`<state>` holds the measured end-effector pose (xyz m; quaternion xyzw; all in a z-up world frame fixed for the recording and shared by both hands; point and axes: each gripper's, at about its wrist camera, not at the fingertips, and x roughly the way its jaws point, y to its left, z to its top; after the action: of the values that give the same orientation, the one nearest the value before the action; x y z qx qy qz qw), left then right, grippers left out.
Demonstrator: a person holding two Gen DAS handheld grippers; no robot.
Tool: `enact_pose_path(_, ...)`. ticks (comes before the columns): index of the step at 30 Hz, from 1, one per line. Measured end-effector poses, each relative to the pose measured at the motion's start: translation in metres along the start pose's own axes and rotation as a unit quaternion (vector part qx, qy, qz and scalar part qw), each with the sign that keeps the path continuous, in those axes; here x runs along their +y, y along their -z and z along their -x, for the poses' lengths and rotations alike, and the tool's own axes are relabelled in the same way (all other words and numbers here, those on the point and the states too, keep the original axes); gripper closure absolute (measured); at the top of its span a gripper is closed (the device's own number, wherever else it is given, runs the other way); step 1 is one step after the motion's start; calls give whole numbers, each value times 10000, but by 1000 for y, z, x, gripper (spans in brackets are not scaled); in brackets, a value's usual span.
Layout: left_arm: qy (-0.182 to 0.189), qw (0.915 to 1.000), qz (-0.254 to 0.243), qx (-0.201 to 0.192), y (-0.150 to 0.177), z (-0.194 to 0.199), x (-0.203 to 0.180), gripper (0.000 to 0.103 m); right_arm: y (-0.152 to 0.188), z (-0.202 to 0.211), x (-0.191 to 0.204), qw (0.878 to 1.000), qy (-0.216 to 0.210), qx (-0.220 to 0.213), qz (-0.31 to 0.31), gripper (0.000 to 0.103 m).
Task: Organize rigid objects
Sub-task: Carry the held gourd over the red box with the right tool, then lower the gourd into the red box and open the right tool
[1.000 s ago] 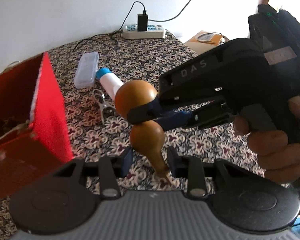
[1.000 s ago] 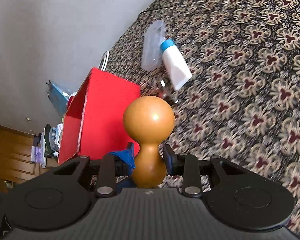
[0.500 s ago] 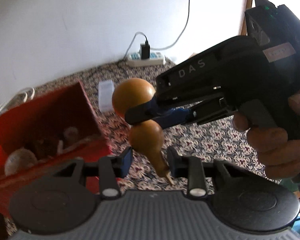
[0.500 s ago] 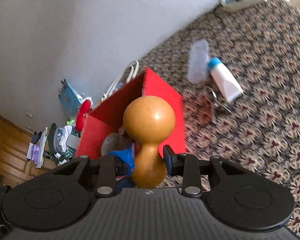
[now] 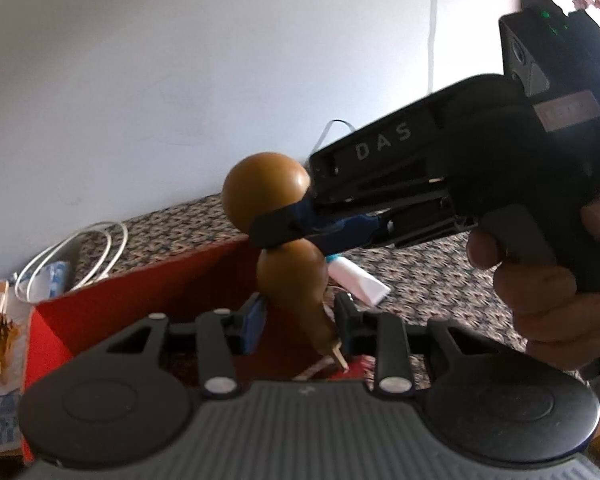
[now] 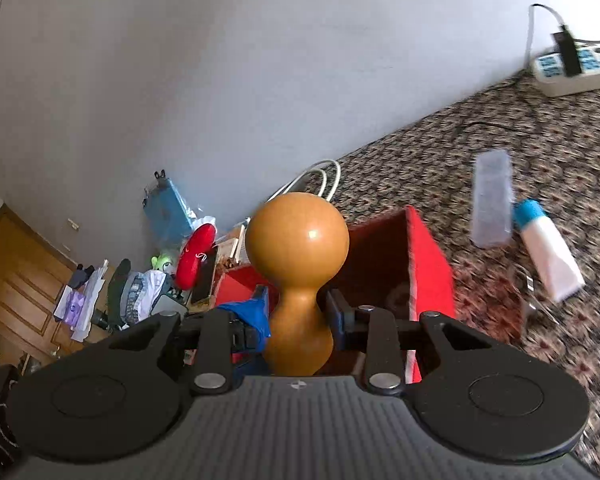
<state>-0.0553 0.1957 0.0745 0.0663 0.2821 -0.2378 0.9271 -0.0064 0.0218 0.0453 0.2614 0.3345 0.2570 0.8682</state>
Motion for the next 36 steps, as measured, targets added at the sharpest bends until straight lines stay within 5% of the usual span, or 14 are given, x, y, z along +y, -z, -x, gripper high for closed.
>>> enact_pose_path(12,-63,9951,690,703,18,-48,60,71,-7,-111,19,9940,517,888,384,91)
enact_pose_path(20,-86,9885,870,1236,38,-75,78,70,9,-126,-10,9804,927,1685,434,91)
enact_pose_path(26,-197,9883,837,1257,40,-79,83,63,15,-158,-11,9668,1309,2163,365,93)
enact_pose_path(36,-318,9831,1101,1426,52,-79,99,61,14,-176,-10,9716,584,2293,-79,93)
